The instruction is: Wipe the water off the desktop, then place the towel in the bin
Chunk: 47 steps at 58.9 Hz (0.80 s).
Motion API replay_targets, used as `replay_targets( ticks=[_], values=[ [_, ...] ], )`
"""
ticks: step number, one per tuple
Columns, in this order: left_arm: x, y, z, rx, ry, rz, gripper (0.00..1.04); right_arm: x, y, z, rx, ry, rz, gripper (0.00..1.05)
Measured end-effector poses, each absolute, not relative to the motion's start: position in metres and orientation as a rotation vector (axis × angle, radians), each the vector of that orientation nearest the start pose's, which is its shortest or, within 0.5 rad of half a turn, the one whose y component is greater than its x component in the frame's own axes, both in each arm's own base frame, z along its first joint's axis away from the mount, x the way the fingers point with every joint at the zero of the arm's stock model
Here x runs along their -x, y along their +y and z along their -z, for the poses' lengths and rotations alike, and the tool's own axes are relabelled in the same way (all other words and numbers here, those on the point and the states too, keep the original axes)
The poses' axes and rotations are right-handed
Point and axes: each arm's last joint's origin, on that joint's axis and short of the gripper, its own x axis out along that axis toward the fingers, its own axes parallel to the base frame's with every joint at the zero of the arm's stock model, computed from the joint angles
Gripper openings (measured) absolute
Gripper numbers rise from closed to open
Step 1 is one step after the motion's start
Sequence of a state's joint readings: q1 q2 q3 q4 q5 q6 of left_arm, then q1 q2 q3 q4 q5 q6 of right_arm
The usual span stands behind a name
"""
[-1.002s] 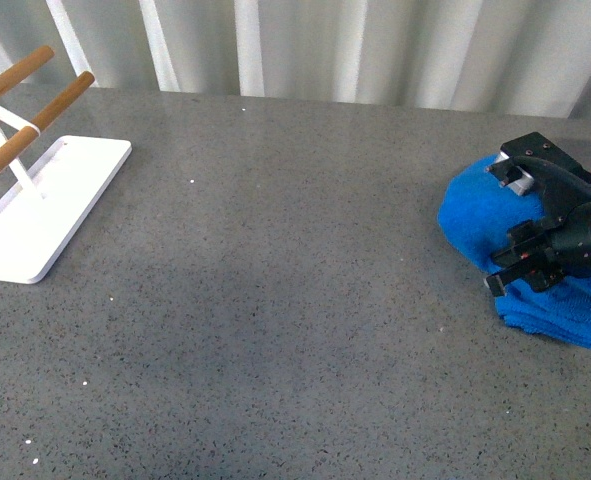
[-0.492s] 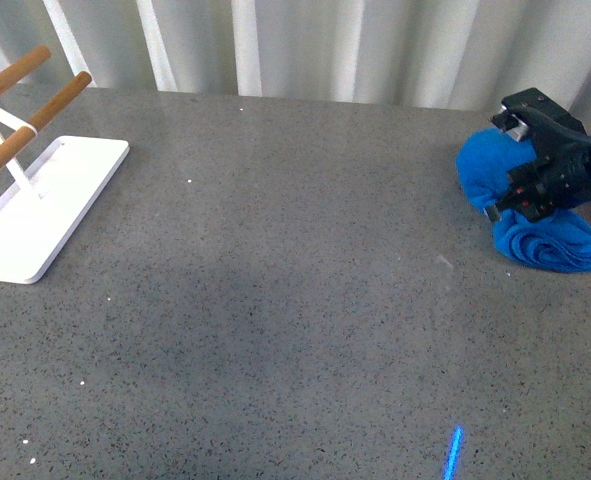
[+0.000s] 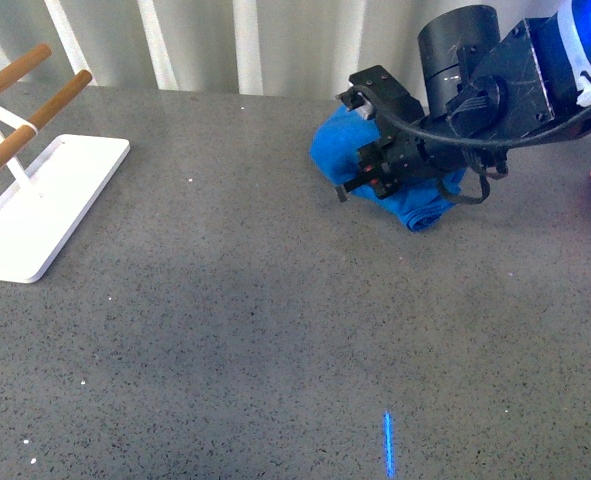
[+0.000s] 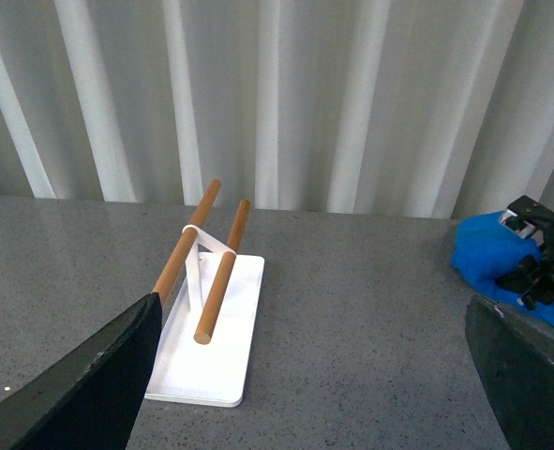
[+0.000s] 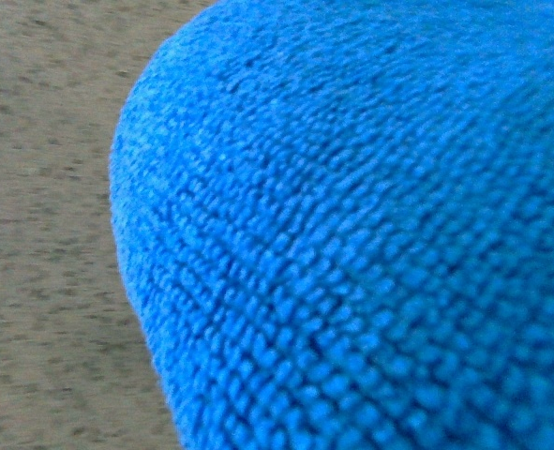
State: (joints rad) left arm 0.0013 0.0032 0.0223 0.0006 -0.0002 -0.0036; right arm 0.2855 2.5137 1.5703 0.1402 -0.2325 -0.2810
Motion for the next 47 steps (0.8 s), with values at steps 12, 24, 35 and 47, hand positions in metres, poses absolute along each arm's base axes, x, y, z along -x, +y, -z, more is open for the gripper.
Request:
replay_targets(
  ticks=[12,24,35,47],
  values=[
    [-0.096,0.000,-0.171,0.004,-0.020,-0.001,0.98,-0.423,0.157,-0.026,0.226,0.785,-0.654,0.04],
    [-0.096,0.000,-0.171,0.004,-0.020,-0.001,0.98,-0.347,0.134,-0.032,0.245,0.876,-0.700,0.04],
    [-0.096,0.000,-0.171,0.004,-0.020,-0.001,0.98,-0.305,0.093,-0.050,0.241,0.903,-0.666,0.04],
    [-0.096,0.000,-0.171,0.004,-0.020,-0.001,0.98,-0.289,0.054,-0.082,0.248,0.851,-0.586,0.04]
  ],
)
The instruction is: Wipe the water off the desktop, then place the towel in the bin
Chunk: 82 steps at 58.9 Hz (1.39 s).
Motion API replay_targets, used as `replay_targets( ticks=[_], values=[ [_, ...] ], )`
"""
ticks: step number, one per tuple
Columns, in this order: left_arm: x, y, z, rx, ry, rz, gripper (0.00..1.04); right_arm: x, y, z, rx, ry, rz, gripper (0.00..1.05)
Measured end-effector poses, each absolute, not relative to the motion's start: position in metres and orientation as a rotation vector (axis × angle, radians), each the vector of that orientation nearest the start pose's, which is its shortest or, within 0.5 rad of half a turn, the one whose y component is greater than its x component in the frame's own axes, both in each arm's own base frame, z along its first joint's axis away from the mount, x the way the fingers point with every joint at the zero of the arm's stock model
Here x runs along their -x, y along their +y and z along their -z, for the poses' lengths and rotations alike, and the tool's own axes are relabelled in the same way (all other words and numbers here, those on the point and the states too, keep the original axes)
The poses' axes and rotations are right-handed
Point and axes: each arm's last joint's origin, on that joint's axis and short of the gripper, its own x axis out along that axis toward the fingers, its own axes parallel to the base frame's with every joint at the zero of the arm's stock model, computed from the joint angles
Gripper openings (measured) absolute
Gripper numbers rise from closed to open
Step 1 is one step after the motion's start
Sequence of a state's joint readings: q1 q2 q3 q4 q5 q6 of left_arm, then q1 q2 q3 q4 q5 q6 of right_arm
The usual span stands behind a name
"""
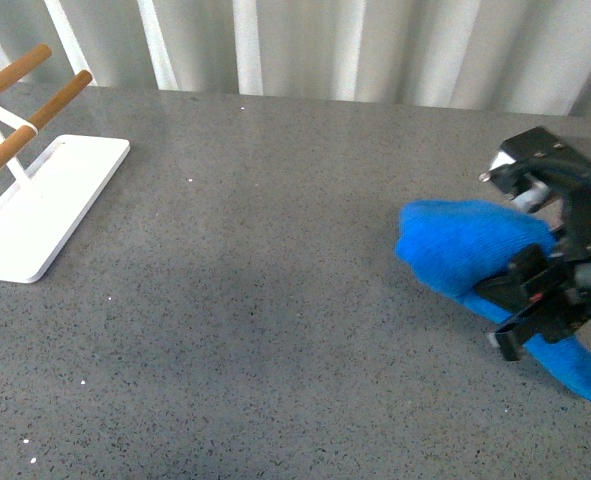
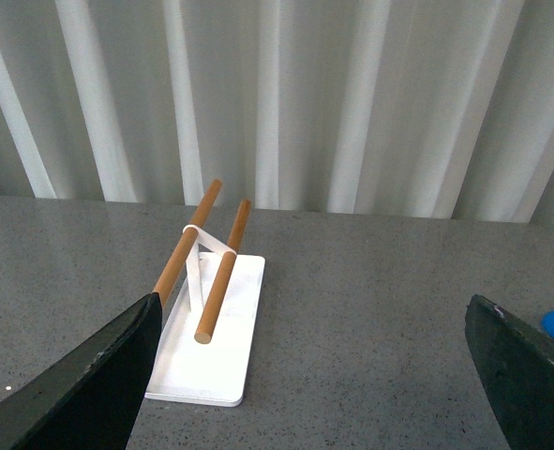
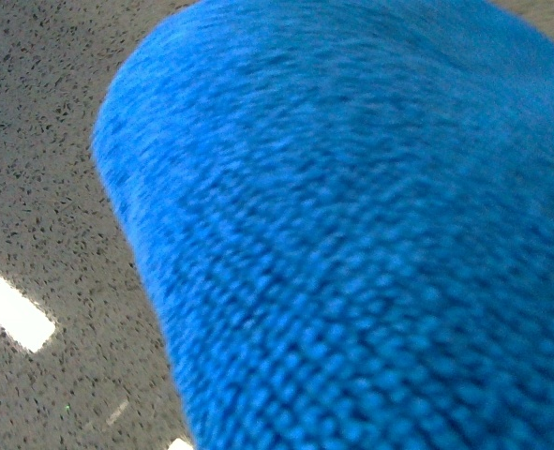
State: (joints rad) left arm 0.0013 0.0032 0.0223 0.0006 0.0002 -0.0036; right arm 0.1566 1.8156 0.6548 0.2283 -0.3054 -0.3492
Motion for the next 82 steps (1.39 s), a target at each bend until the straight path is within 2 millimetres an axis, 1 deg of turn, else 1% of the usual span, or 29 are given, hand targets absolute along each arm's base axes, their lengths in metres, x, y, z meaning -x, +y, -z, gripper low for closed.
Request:
replay_targets(
  ticks=[5,11,12,15,22,28,29,30,33,34,37,38,41,43,46,50,51,55,62,68,75,82],
  values=[
    [-0.096,0.000,-0.171,0.004,-0.020,-0.001,0.98,-0.287,0.037,-0.101,0.277,0.814,-0.545,0.04],
    [-0.096,0.000,-0.171,0.004,-0.020,-0.001,0.98,-0.288,0.023,-0.118,0.292,0.782,-0.505,0.04],
    [-0.096,0.000,-0.171,0.004,-0.020,-0.001,0.98,-0.289,0.018,-0.124,0.300,0.768,-0.489,0.04],
    [-0.096,0.000,-0.171,0.004,-0.020,-0.001,0.98,-0.293,0.012,-0.134,0.313,0.748,-0.468,0.04],
    [-0.096,0.000,-0.171,0.004,-0.020,-0.001,0.98,-0.307,-0.001,-0.166,0.353,0.677,-0.410,0.04],
    [-0.096,0.000,-0.171,0.004,-0.020,-0.001,0.98,-0.322,-0.014,-0.201,0.362,0.602,-0.353,0.04],
    [-0.096,0.000,-0.171,0.004,-0.020,-0.001,0.98,-0.325,-0.018,-0.210,0.365,0.584,-0.341,0.04],
    [-0.096,0.000,-0.171,0.004,-0.020,-0.001,0.98,-0.329,-0.022,-0.223,0.367,0.561,-0.323,0.04],
    [-0.096,0.000,-0.171,0.004,-0.020,-0.001,0.98,-0.337,-0.033,-0.247,0.371,0.520,-0.288,0.04],
    [-0.096,0.000,-0.171,0.004,-0.020,-0.001,0.98,-0.340,-0.039,-0.258,0.372,0.505,-0.268,0.04],
    [-0.096,0.000,-0.171,0.004,-0.020,-0.001,0.98,-0.346,-0.053,-0.277,0.370,0.483,-0.224,0.04],
    [-0.096,0.000,-0.171,0.004,-0.020,-0.001,0.98,-0.350,-0.061,-0.284,0.368,0.478,-0.198,0.04],
    [-0.096,0.000,-0.171,0.004,-0.020,-0.001,0.98,-0.356,-0.077,-0.294,0.356,0.479,-0.147,0.04],
    [-0.096,0.000,-0.171,0.004,-0.020,-0.001,0.98,-0.360,-0.086,-0.297,0.346,0.488,-0.115,0.04],
    [-0.096,0.000,-0.171,0.004,-0.020,-0.001,0.98,-0.364,-0.099,-0.298,0.336,0.504,-0.067,0.04],
    [-0.096,0.000,-0.171,0.004,-0.020,-0.001,0.98,-0.370,-0.119,-0.293,0.306,0.545,-0.011,0.04],
    [-0.096,0.000,-0.171,0.004,-0.020,-0.001,0.98,-0.372,-0.125,-0.290,0.293,0.563,0.005,0.04],
    [-0.096,0.000,-0.171,0.004,-0.020,-0.001,0.98,-0.375,-0.139,-0.280,0.258,0.609,0.038,0.04],
    [-0.096,0.000,-0.171,0.004,-0.020,-0.001,0.98,-0.379,-0.164,-0.255,0.166,0.708,0.083,0.04],
    [-0.096,0.000,-0.171,0.004,-0.020,-0.001,0.98,-0.381,-0.175,-0.235,0.112,0.773,0.105,0.04],
    [-0.096,0.000,-0.171,0.004,-0.020,-0.001,0.98,-0.382,-0.179,-0.217,0.082,0.841,0.126,0.04],
    [-0.096,0.000,-0.171,0.004,-0.020,-0.001,0.98,-0.384,-0.186,-0.190,0.047,0.936,0.170,0.04]
  ],
)
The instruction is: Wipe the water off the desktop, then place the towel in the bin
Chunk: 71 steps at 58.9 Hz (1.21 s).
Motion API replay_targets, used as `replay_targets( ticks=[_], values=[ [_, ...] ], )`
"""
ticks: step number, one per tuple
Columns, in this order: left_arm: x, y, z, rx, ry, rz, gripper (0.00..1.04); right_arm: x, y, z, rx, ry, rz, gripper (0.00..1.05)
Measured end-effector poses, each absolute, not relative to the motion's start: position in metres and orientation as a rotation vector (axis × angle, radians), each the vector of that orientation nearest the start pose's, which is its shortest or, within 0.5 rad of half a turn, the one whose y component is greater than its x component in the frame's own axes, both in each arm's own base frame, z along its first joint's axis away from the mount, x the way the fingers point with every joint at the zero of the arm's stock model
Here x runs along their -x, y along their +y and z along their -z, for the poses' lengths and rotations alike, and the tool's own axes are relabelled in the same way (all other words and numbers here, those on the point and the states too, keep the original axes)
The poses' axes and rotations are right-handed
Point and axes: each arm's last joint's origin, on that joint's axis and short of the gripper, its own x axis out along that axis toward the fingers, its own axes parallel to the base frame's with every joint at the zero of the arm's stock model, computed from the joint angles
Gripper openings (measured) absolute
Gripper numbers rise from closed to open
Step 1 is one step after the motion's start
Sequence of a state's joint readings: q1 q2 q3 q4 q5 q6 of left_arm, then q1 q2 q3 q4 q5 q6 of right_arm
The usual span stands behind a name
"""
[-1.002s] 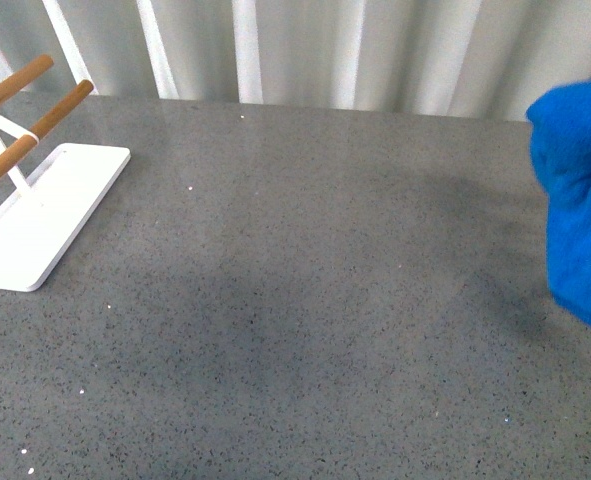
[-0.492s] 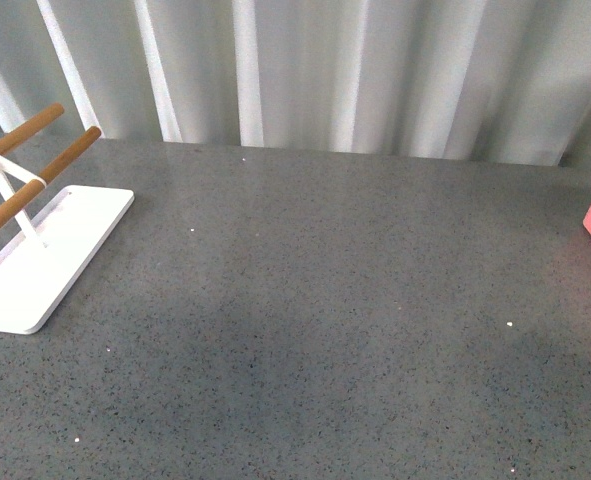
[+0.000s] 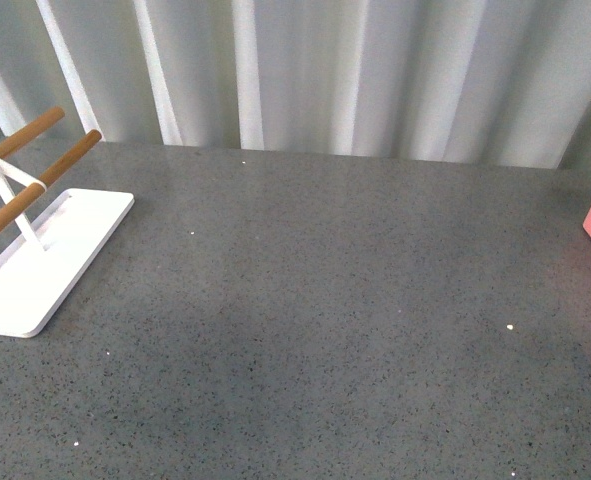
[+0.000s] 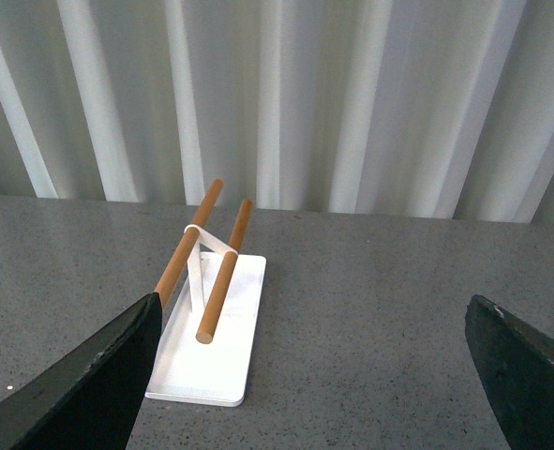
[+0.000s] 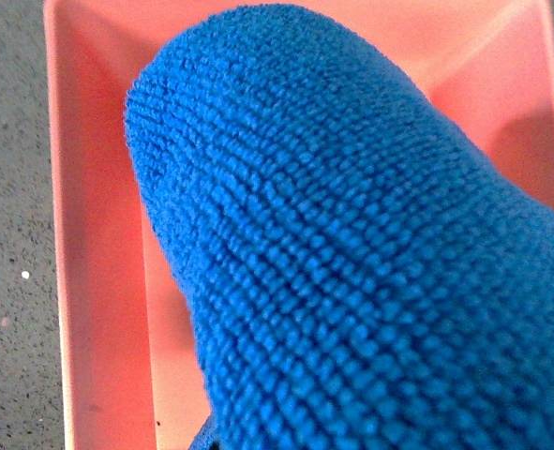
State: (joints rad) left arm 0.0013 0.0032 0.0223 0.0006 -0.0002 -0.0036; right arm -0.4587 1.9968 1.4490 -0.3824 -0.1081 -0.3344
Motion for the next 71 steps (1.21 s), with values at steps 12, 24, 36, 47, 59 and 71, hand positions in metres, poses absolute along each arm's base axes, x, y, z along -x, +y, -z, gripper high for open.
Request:
replay_targets(
  ticks=[12,24,36,47,59,71],
  values=[
    [-0.096,0.000,-0.171,0.004,-0.020,-0.001,0.98,-0.379,-0.204,-0.152,-0.016,1.089,0.227,0.10],
    [-0.096,0.000,-0.171,0.004,-0.020,-0.001,0.98,-0.371,-0.216,-0.135,-0.047,1.155,0.255,0.40],
    [-0.096,0.000,-0.171,0.004,-0.020,-0.001,0.98,-0.369,-0.218,-0.134,-0.027,1.174,0.249,0.78],
    [-0.096,0.000,-0.171,0.004,-0.020,-0.001,0.98,-0.369,-0.218,-0.135,-0.021,1.180,0.241,0.97],
    [-0.096,0.000,-0.171,0.004,-0.020,-0.001,0.98,-0.378,-0.219,-0.154,-0.064,1.076,0.180,0.98],
    [-0.096,0.000,-0.171,0.004,-0.020,-0.001,0.98,-0.374,-0.225,-0.176,-0.148,0.981,0.122,0.98]
  ],
)
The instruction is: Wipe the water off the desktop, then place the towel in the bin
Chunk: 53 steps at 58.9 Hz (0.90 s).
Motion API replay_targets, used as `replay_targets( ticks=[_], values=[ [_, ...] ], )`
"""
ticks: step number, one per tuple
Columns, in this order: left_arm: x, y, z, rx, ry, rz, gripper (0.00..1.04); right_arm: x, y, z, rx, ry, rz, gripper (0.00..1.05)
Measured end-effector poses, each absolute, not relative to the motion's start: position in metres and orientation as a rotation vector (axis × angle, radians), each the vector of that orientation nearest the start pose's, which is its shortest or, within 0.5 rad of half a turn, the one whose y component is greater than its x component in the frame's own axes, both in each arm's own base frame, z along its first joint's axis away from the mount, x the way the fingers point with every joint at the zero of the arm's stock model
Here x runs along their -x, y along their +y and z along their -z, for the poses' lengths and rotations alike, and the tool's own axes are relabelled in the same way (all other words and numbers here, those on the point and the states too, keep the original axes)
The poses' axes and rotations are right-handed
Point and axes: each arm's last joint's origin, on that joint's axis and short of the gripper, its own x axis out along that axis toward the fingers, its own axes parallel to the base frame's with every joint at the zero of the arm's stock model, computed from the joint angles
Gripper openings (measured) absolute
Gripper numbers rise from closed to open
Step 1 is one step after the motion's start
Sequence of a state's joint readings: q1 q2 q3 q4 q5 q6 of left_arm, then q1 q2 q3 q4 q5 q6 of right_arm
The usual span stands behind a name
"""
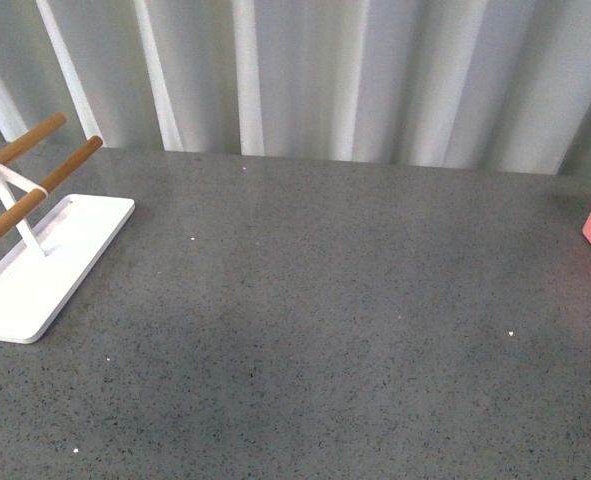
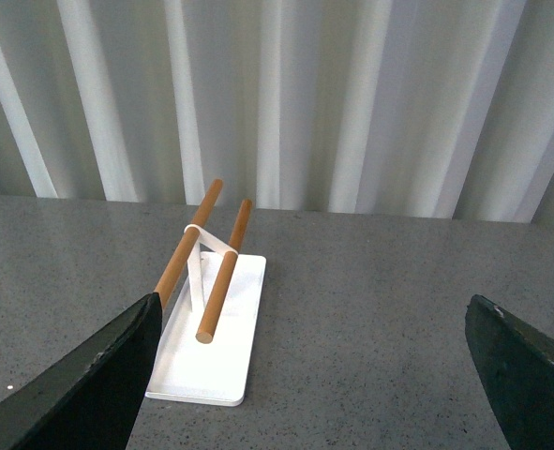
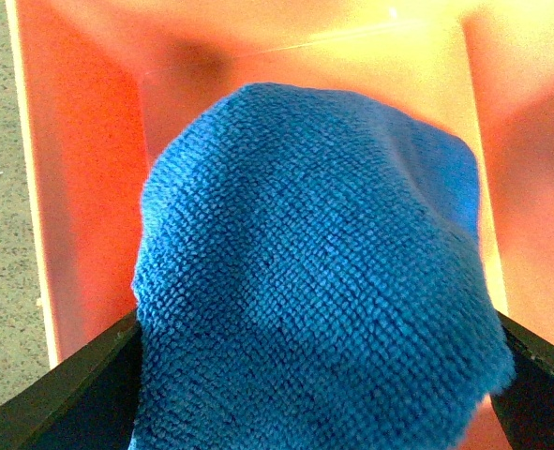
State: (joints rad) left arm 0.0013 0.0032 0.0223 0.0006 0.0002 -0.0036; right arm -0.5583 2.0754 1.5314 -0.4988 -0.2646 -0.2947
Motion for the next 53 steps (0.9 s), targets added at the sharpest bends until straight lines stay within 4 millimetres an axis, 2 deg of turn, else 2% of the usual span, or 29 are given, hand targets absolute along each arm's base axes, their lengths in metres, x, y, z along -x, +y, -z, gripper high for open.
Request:
replay_targets(
  ticks=[8,15,23,31,38,45,53],
  values=[
    [-0.096,0.000,-0.171,0.004,-0.020,-0.001,0.98,-0.364,-0.238,-0.174,-0.184,0.988,0.147,0.98],
    [-0.096,0.000,-0.171,0.004,-0.020,-0.001,0.98,-0.361,-0.244,-0.179,-0.202,0.975,0.149,0.98],
    [-0.096,0.000,-0.171,0.004,-0.020,-0.001,0.98,-0.362,-0.246,-0.197,-0.199,0.917,0.129,0.98],
    [-0.096,0.000,-0.171,0.004,-0.020,-0.001,0.98,-0.362,-0.245,-0.223,-0.179,0.847,0.118,0.98],
    [-0.096,0.000,-0.171,0.004,-0.020,-0.001,0.98,-0.361,-0.244,-0.231,-0.172,0.825,0.112,0.98],
    [-0.096,0.000,-0.171,0.004,-0.020,-0.001,0.98,-0.359,-0.235,-0.240,-0.122,0.763,0.095,0.98],
    [-0.096,0.000,-0.171,0.004,-0.020,-0.001,0.98,-0.342,-0.199,-0.269,0.061,0.599,0.071,0.98]
  ],
)
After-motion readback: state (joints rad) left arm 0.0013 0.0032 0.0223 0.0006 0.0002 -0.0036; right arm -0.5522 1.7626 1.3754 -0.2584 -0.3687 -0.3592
